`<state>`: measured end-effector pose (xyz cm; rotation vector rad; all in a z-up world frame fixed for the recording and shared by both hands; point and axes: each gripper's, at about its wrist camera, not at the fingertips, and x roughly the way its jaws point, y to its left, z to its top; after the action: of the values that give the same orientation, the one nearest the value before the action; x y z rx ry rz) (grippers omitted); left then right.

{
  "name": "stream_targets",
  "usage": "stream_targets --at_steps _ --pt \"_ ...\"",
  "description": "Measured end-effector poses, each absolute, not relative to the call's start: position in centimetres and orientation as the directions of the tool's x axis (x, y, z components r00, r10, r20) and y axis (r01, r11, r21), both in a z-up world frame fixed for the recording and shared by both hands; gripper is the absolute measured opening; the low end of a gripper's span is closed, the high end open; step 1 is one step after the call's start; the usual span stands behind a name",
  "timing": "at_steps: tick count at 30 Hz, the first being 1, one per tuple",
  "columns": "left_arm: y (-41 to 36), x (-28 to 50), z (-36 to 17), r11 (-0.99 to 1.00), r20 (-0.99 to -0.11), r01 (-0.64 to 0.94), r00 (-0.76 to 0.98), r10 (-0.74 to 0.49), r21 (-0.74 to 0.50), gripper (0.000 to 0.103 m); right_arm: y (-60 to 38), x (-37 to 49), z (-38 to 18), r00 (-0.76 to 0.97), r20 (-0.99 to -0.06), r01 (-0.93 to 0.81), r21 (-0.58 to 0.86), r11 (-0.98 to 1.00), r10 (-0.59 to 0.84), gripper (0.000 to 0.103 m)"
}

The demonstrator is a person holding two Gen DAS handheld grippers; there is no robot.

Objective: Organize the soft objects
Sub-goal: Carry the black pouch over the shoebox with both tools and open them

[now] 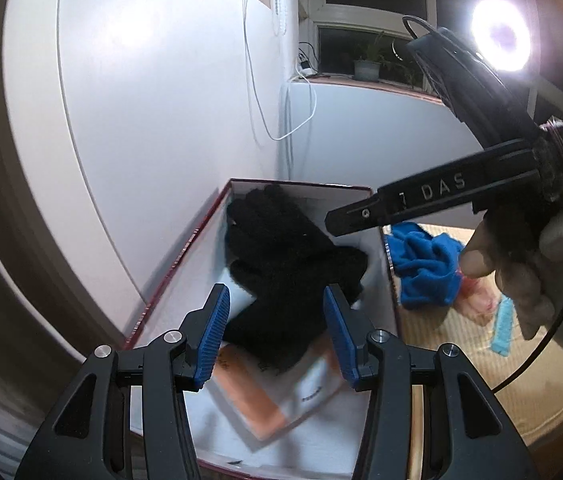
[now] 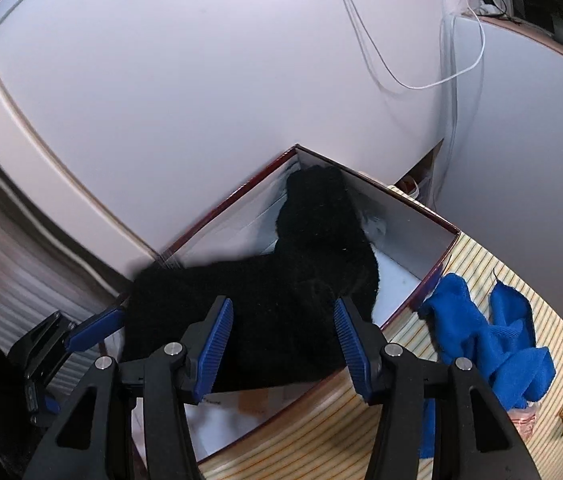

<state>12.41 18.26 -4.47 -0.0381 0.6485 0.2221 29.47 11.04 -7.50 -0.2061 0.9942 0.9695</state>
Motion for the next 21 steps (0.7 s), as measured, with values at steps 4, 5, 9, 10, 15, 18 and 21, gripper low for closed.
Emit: stream_targets --at_steps 4,5,9,10,15,18,21 --pt "18.3 11.8 -4.2 0.966 -0.574 -0.246 0.781 0.247 0.080 0.063 11.0 29.9 -7.7 0.193 -0.780 -0.760 0.265 0.593 0.596 0.059" --pt "18.4 11.5 -4.2 0.965 -0.568 -0.249 0.783 0.252 0.084 0.063 10.9 29.8 -7.6 0.196 -0.778 -0.759 0.265 0.595 0.597 0.059" --pt "18.2 10.7 -3.9 0.969 -0.563 -0.236 0.792 0.238 0.077 0.066 10.6 29.5 -7.5 0.209 -0.778 -0.762 0.250 0.597 0.593 0.059" --pt "18.0 10.7 -3.9 0.971 -0.563 -0.229 0.793 0.231 0.074 0.067 10.4 29.2 -7.4 0.217 -0.776 -0.764 0.242 0.597 0.592 0.060" --pt "16.8 10.5 -3.4 0.984 -0.567 -0.178 0.808 0.161 0.026 0.067 8.9 28.0 -6.5 0.265 -0.764 -0.766 0.203 0.610 0.588 0.060" --pt "15.5 10.4 -3.0 0.989 -0.558 -0.145 0.819 0.134 0.024 0.067 7.2 27.3 -5.8 0.299 -0.753 -0.761 0.181 0.623 0.585 0.060" --pt "13.9 10.2 -2.6 0.994 -0.551 -0.111 0.828 0.104 0.021 0.067 5.1 26.6 -5.1 0.335 -0.745 -0.746 0.165 0.645 0.577 0.060"
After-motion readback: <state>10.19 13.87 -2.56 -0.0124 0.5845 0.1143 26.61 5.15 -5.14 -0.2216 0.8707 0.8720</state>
